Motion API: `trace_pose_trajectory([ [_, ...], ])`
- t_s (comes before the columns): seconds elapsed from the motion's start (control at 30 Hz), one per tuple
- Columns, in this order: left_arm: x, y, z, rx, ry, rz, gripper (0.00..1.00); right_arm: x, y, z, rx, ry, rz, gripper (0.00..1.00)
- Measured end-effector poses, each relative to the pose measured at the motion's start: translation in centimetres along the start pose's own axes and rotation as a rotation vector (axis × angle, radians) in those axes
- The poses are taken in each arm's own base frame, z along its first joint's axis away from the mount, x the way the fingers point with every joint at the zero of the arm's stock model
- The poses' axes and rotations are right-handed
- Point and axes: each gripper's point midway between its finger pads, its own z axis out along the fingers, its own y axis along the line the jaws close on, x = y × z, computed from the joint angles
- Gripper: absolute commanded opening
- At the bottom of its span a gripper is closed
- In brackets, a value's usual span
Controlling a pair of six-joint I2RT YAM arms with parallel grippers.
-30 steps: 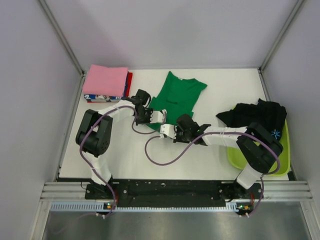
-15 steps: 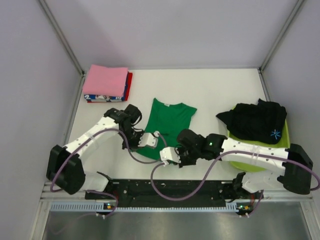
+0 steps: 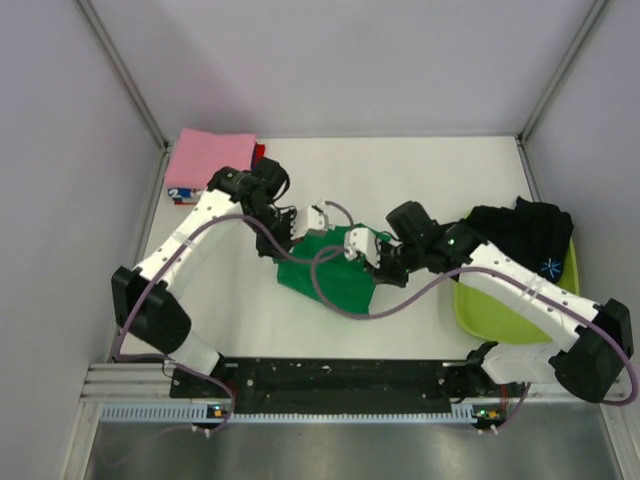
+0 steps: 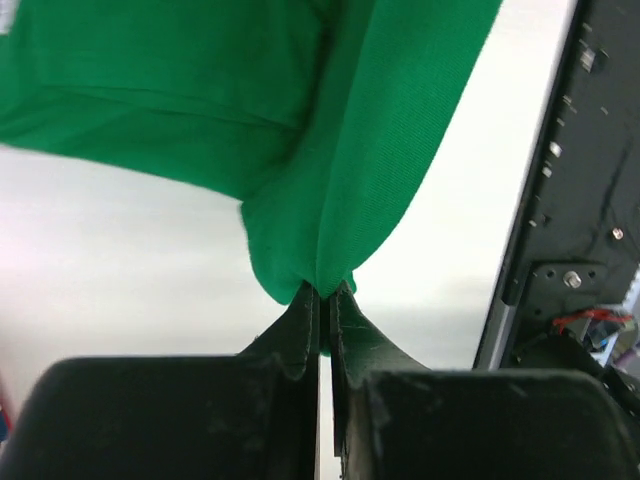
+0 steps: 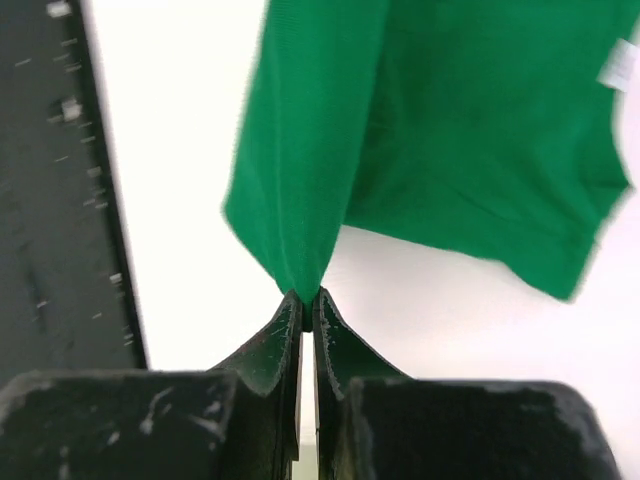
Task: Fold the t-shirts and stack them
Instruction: Fold the long partially folded tshirt into a neat square
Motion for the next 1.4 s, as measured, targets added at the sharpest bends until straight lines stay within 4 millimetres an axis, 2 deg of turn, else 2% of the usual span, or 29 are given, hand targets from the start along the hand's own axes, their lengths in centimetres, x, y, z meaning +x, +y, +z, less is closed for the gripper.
trace_pose_trajectory([
  [0.1,-1.0,3.7,0.0,-0.031,0.003,-0.089,0.00,0.8,-4.8,-0.6,0.113,-0.037,0.114,0.00],
  [0.17,-1.5,5.8,0.3,-0.040,0.001,-0.120,0.00,1.5,-7.1,-0.7,0.163,-0.053,0.177,0.00],
  [0.23,-2.1,7.9,0.7,-0.049,-0.003,-0.150,0.00,2.5,-9.4,-0.5,0.194,-0.064,0.248,0.00],
  [0.37,-3.3,12.1,1.5,-0.087,-0.017,-0.198,0.00,4.5,-12.7,0.8,0.217,-0.061,0.365,0.00],
  [0.5,-3.6,15.7,2.6,-0.134,-0.017,-0.249,0.00,6.0,-15.2,2.1,0.231,-0.058,0.458,0.00],
  [0.7,-2.2,18.9,5.3,-0.185,0.022,-0.313,0.00,7.8,-18.3,2.8,0.284,-0.070,0.577,0.00],
  [0.87,-2.5,21.4,6.3,-0.257,-0.006,-0.330,0.00,8.4,-19.6,3.2,0.327,-0.079,0.632,0.00],
  [0.97,-3.1,22.8,6.2,-0.314,-0.035,-0.336,0.08,8.6,-20.5,3.1,0.358,-0.086,0.658,0.00],
  [1.07,-3.4,24.3,6.4,-0.363,-0.056,-0.348,0.23,9.1,-22.4,3.1,0.410,-0.096,0.703,0.01],
  [1.2,-3.0,27.0,7.9,-0.435,-0.062,-0.382,0.47,10.6,-25.5,3.8,0.486,-0.086,0.788,0.08],
  [1.27,-2.3,28.8,8.9,-0.484,-0.047,-0.412,0.56,11.7,-27.2,4.6,0.522,-0.058,0.853,0.16],
  [1.4,-1.1,32.2,10.1,-0.580,-0.016,-0.461,0.61,13.7,-30.6,5.8,0.586,-0.047,1.022,0.33],
])
